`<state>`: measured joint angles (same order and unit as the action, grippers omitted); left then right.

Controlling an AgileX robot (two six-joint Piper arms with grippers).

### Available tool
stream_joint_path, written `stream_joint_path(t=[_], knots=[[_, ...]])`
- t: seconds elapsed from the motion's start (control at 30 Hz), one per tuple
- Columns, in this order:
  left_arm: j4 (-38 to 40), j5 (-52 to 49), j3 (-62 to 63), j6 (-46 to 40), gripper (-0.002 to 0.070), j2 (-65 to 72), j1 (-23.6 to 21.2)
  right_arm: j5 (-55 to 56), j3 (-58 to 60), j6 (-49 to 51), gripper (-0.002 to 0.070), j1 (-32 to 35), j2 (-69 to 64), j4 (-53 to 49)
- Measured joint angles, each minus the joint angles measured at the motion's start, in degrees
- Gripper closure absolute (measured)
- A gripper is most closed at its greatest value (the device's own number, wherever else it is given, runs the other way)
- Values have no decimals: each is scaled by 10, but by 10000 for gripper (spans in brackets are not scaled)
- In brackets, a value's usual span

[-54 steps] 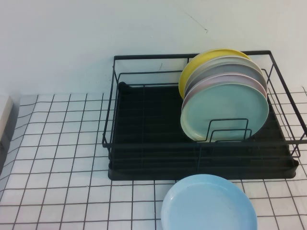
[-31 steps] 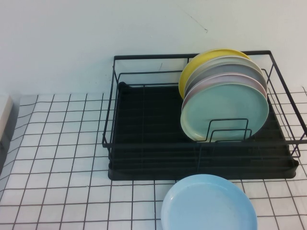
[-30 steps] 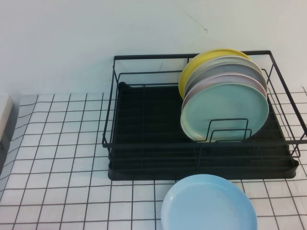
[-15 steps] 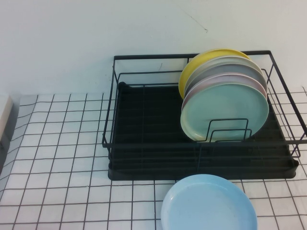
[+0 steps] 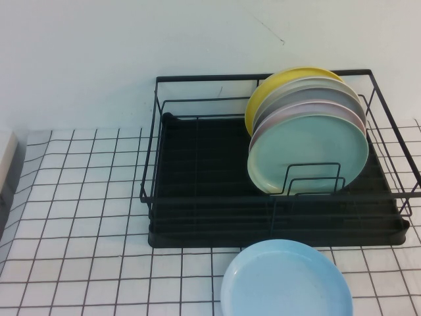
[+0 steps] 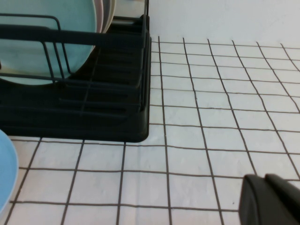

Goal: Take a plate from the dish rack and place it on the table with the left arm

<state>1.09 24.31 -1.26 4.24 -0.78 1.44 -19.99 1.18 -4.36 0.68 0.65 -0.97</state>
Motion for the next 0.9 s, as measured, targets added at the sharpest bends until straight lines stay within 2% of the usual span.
stream_joint_path(t=[0.13,0.33,0.5,0.67,0.77,0.9], knots=[[0,69,0,3,679,0,0,0,0,0,678,0,0,0],[4,51,0,10,679,0,0,0,0,0,678,0,0,0],[4,-171,86,13,679,4,0,0,0,0,678,0,0,0],[17,-422,256,5,679,90,0,0,0,0,678,0,0,0],[69,-550,360,-75,679,181,0,0,0,0,678,0,0,0],[191,-637,467,-225,679,298,0,0,0,0,678,0,0,0]])
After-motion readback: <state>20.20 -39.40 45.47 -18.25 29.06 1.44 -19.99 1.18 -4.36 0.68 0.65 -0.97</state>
